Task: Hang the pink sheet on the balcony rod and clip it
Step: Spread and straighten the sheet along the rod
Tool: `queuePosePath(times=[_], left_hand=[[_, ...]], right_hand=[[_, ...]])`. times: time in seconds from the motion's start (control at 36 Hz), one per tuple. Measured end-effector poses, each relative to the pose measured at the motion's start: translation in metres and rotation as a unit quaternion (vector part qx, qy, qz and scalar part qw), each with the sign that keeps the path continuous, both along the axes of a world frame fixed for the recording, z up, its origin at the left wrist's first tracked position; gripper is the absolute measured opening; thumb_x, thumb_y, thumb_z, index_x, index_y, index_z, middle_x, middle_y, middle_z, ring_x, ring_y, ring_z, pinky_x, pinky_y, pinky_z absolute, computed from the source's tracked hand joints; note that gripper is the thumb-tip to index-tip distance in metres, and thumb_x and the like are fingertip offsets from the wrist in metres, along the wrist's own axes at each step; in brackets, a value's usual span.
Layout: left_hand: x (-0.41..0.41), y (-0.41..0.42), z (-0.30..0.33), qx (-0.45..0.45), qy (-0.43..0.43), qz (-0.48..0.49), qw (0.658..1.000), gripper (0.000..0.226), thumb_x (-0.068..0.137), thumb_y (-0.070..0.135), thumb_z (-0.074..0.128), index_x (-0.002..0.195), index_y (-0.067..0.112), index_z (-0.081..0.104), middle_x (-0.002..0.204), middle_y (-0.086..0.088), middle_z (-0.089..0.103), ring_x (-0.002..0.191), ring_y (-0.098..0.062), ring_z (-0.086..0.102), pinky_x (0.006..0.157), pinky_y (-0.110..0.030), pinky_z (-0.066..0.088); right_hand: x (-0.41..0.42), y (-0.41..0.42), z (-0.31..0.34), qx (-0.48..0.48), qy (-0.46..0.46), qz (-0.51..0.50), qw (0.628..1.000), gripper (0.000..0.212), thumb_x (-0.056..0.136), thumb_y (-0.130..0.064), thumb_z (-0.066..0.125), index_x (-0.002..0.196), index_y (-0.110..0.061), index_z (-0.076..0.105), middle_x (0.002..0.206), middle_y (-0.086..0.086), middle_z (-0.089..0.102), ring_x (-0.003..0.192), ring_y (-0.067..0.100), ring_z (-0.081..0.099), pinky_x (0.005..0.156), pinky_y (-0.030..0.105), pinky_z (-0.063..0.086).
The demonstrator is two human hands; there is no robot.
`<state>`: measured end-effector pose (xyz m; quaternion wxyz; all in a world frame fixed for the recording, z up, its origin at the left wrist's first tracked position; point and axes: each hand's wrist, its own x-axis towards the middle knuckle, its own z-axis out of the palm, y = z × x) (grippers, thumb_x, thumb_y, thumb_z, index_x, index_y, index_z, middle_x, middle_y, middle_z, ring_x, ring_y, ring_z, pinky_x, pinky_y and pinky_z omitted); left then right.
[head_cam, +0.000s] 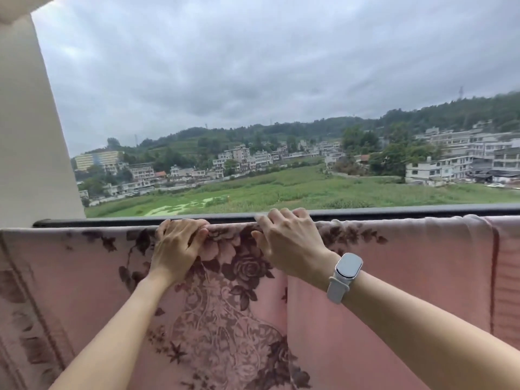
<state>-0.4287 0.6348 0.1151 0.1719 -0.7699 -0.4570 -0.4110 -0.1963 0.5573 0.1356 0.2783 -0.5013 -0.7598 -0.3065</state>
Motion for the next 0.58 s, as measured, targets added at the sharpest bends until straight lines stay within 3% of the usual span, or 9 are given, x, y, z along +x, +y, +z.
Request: queuePosePath(times=[0.11,0.19,0.28,0.36,0.42,0.47,0.53,0.58], left_hand=[[-0.015,0.014,0.010,-0.002,-0.027,-0.050,0.998,0.057,0.082,0.064,0.030,0.097,0.024,0.067,0.104,0.003,0.068,0.101,-0.020,0.057,0.091,-0.031,0.022],[-0.018,0.023,0.018,-0.018,-0.066,-0.077,0.995,0.044,0.083,0.054,0.047,0.092,0.020,0.072,0.093,-0.003,0.072,0.094,-0.024,0.062,0.089,-0.036,0.035],[-0.024,0.031,0.031,-0.038,-0.084,-0.080,0.993,0.026,0.087,0.036,0.059,0.073,0.018,0.072,0.057,-0.001,0.065,0.064,-0.024,0.061,0.070,-0.034,0.044],[-0.039,0.039,0.040,-0.077,-0.051,-0.076,0.993,0.029,0.089,0.035,0.057,0.067,0.019,0.069,0.041,0.007,0.047,0.044,-0.012,0.045,0.049,-0.023,0.032],[-0.055,0.042,0.043,-0.074,-0.037,-0.086,0.993,0.026,0.089,0.035,0.056,0.077,0.019,0.073,0.041,0.009,0.046,0.046,-0.013,0.045,0.057,-0.026,0.039],[-0.075,0.046,0.039,-0.035,-0.015,-0.084,0.996,0.030,0.090,0.036,0.053,0.079,0.017,0.073,0.046,0.008,0.051,0.057,-0.022,0.054,0.086,-0.038,0.040],[-0.097,0.050,0.031,-0.008,0.010,-0.065,0.998,0.039,0.091,0.046,0.045,0.087,0.019,0.072,0.071,-0.001,0.069,0.083,-0.025,0.063,0.102,-0.042,0.025],[-0.123,0.056,0.024,-0.020,0.021,-0.059,0.998,0.054,0.087,0.058,0.029,0.100,0.024,0.068,0.104,-0.001,0.070,0.104,-0.022,0.059,0.104,-0.043,0.021]], right_hand=[[-0.041,0.014,-0.006,0.004,0.004,-0.060,0.998,0.039,0.095,-0.040,0.031,0.111,-0.011,0.052,0.104,0.011,0.061,0.094,0.031,0.057,0.082,0.043,0.038],[-0.058,0.027,-0.004,0.007,-0.002,-0.117,0.993,0.040,0.097,-0.040,0.025,0.105,-0.011,0.052,0.102,0.012,0.062,0.090,0.031,0.057,0.080,0.041,0.036],[-0.068,0.036,0.003,-0.009,0.000,-0.125,0.992,0.044,0.098,-0.040,0.020,0.099,-0.013,0.054,0.099,0.010,0.065,0.087,0.029,0.060,0.072,0.038,0.036],[-0.087,0.039,0.011,-0.070,0.016,-0.136,0.988,0.051,0.098,-0.045,0.015,0.097,-0.013,0.055,0.095,0.010,0.066,0.084,0.027,0.061,0.066,0.034,0.034],[-0.105,0.041,0.015,-0.099,0.035,-0.152,0.983,0.053,0.097,-0.046,0.014,0.101,-0.012,0.055,0.101,0.012,0.065,0.091,0.028,0.060,0.073,0.036,0.037],[-0.125,0.044,0.014,-0.086,0.049,-0.158,0.982,0.048,0.097,-0.042,0.018,0.106,-0.010,0.052,0.109,0.013,0.060,0.098,0.030,0.056,0.083,0.041,0.038],[-0.150,0.050,0.007,-0.039,0.053,-0.138,0.988,0.037,0.097,-0.034,0.026,0.106,-0.009,0.051,0.109,0.014,0.058,0.098,0.032,0.054,0.085,0.044,0.038],[-0.178,0.059,-0.002,-0.003,0.039,-0.109,0.993,0.032,0.095,-0.031,0.032,0.103,-0.008,0.054,0.102,0.013,0.060,0.091,0.032,0.057,0.081,0.044,0.040]])
